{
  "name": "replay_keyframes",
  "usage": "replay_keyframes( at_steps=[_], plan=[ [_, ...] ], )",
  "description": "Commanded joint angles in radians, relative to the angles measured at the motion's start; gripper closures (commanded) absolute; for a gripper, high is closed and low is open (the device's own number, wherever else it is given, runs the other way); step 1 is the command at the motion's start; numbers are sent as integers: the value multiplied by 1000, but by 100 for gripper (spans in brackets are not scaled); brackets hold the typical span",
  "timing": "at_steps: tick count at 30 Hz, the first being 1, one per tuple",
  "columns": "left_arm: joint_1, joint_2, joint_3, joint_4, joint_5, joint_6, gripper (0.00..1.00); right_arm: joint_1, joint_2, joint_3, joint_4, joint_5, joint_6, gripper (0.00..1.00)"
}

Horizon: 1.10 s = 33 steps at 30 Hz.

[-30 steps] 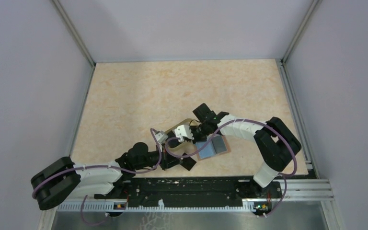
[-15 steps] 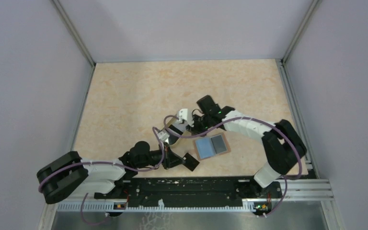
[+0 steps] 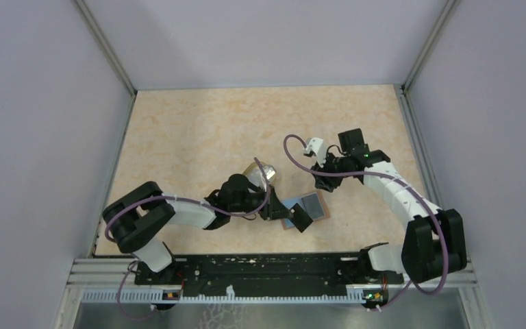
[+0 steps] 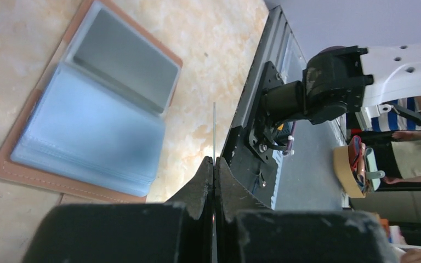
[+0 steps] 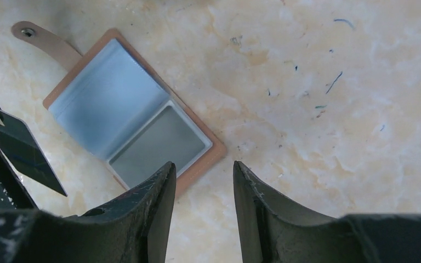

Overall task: Put the credit cards into the card holder
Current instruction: Insert the credit card into the card holder.

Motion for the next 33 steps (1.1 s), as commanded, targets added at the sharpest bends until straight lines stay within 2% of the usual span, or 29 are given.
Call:
replay_keyframes(
  at_steps=[1,5,11,14,18,22,27,33],
  plan=[
    [24,74,39,10,64,-79,100,-6,71,11,-26,33,31,58],
    [46,87,57,-21,65,-91,100,-5,155,29,-72,40,30,57],
    [67,115,104,-114,79,-102,100,-5,243,54,-127,74,48,41],
    [70,133,111,-111,92,-110,100,-12,258,56,-133,67,65,37],
    [77,156,131,-130,106,-113,100,-41,269,62,-140,27,75,37],
    [91,179,185,-217,127,-111,100,-62,295,68,-157,-8,70,41],
    [106,211,261,-357,138,-102,100,-62,335,69,-154,15,73,48],
    [122,237,299,-414,126,-93,100,-62,367,62,-138,65,85,50]
  ],
)
